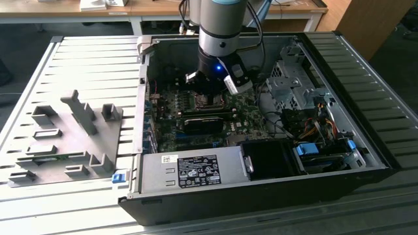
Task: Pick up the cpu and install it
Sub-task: 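Install the second cpu locking lever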
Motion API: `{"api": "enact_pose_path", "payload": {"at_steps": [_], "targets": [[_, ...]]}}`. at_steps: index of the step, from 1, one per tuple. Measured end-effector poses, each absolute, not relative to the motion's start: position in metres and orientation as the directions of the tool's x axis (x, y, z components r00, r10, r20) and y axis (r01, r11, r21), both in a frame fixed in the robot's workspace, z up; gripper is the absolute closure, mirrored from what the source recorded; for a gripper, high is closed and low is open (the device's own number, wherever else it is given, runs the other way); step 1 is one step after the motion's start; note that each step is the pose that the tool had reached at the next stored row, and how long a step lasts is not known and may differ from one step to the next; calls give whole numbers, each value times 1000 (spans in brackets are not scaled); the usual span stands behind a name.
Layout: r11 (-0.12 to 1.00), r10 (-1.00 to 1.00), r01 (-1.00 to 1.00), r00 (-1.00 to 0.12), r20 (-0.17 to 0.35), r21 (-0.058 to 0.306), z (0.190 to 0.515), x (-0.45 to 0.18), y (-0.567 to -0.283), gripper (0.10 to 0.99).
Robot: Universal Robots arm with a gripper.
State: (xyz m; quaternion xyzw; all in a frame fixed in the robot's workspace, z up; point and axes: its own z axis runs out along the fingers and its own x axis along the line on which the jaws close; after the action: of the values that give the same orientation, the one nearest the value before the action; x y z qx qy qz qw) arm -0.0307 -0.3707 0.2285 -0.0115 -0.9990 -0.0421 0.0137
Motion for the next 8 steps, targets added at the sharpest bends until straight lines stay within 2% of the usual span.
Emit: {"api": "enact_pose_path", "payload": {"at_steps": [8], "targets": [[996,22,25,-999,28,85,220,-38,-371,980]]}}
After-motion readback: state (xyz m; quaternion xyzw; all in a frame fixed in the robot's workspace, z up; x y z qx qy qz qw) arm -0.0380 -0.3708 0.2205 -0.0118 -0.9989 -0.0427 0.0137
